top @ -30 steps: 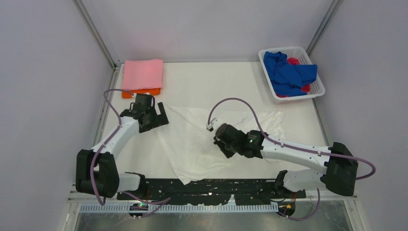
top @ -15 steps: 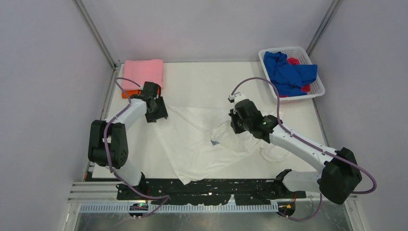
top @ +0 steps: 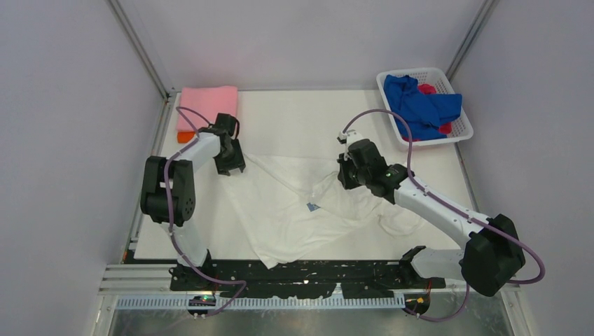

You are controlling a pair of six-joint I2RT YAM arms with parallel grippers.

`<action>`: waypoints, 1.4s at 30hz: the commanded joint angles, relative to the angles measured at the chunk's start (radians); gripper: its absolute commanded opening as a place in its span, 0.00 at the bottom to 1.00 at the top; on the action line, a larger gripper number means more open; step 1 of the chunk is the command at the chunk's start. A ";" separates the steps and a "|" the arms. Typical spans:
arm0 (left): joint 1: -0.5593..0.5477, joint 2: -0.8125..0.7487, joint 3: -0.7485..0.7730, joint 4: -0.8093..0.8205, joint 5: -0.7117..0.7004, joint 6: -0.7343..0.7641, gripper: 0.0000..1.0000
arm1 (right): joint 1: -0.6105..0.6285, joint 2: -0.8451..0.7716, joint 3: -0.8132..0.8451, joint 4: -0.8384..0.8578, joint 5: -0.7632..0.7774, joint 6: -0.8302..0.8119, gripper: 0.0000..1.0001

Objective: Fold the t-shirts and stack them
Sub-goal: Flatten out the tshirt

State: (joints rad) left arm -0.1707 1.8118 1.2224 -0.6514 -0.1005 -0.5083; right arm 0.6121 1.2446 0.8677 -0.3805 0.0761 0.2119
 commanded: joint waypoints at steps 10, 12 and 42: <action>-0.040 0.044 0.115 -0.138 -0.059 -0.063 0.44 | -0.119 -0.073 -0.008 0.000 0.022 -0.044 0.05; -0.053 0.058 0.137 -0.165 -0.065 -0.073 0.45 | -0.144 -0.091 -0.009 -0.014 0.042 -0.048 0.05; -0.088 0.209 0.357 -0.281 0.029 -0.121 0.43 | -0.508 -0.157 0.051 -0.065 0.157 -0.063 0.05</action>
State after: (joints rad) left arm -0.2535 1.9911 1.5326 -0.9119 -0.1253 -0.6285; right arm 0.1574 1.1038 0.8604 -0.4614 0.2024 0.1547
